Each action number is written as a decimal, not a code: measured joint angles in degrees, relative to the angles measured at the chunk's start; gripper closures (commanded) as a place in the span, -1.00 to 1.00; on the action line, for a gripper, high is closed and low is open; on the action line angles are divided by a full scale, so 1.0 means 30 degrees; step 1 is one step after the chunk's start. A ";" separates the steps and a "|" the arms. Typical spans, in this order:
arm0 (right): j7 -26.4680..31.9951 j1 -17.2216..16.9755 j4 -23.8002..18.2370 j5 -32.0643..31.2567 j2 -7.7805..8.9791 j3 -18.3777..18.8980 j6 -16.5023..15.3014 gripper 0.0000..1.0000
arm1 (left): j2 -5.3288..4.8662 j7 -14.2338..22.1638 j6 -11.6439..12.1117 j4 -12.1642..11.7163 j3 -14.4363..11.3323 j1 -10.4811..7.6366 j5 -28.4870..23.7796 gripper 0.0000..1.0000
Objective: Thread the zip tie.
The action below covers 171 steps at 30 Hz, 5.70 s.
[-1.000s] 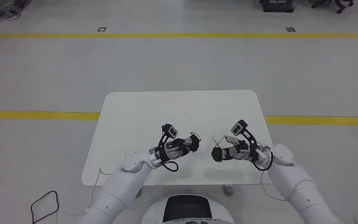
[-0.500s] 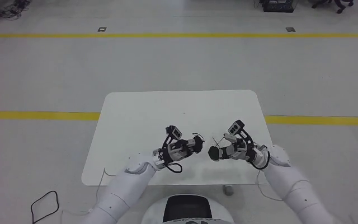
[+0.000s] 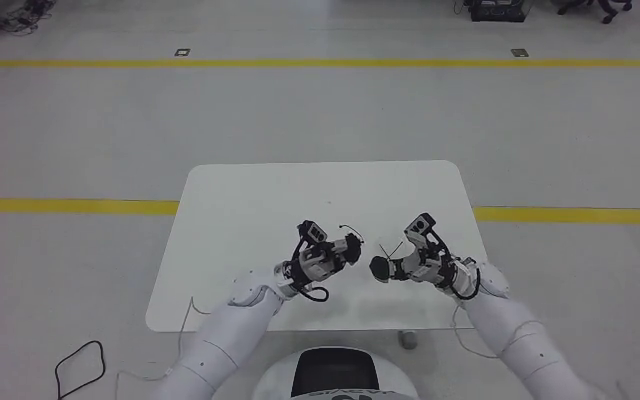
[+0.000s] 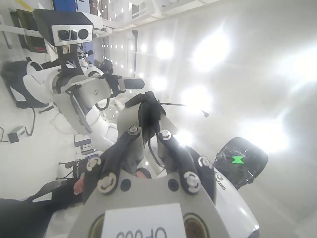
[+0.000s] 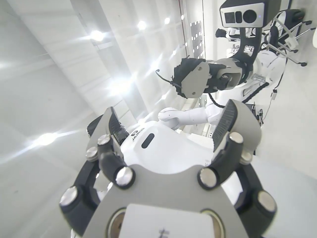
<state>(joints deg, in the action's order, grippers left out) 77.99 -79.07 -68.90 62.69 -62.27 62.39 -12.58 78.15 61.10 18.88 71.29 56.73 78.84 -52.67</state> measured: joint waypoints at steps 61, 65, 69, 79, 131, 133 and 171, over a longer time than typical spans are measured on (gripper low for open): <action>-0.0161 -0.1238 -0.1346 0.0008 -0.0772 0.0993 0.0020 0.70 | 0.0532 0.0474 0.0199 -0.0731 -0.1827 -0.0310 -0.2753 1.00; -0.0177 -0.1272 -0.1319 -0.0056 -0.0813 0.1063 -0.0010 0.80 | 0.0533 0.0502 0.0199 -0.0807 -0.1865 -0.0326 -0.2782 1.00; -0.0179 -0.1292 -0.1288 -0.0096 -0.0861 0.1125 -0.0032 0.88 | 0.0523 0.0525 0.0199 -0.0852 -0.1899 -0.0369 -0.2778 1.00; -0.0241 -0.1247 -0.1172 -0.0309 -0.0972 0.1192 0.0105 0.90 | 0.0491 0.0556 0.0191 -0.0936 -0.1953 -0.0427 -0.2814 1.00; -0.0240 -0.1244 -0.0354 -0.1178 -0.1331 0.1885 0.0258 1.00 | 0.0473 0.0382 0.0199 -0.0987 -0.2043 -0.0419 -0.2717 1.00; -0.0330 -0.1249 -0.0319 -0.1255 -0.1338 0.1923 0.0253 1.00 | 0.0473 0.0383 0.0199 -0.0987 -0.2043 -0.0419 -0.2717 1.00; -0.0779 -0.1284 0.0139 -0.1850 -0.1456 0.2406 0.0532 1.00 | 0.0473 0.0384 0.0199 -0.0986 -0.2042 -0.0419 -0.2716 1.00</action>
<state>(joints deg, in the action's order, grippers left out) 75.65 -82.92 -68.48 57.14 -66.64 69.61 -10.98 79.57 62.25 19.48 68.34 50.61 77.59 -60.82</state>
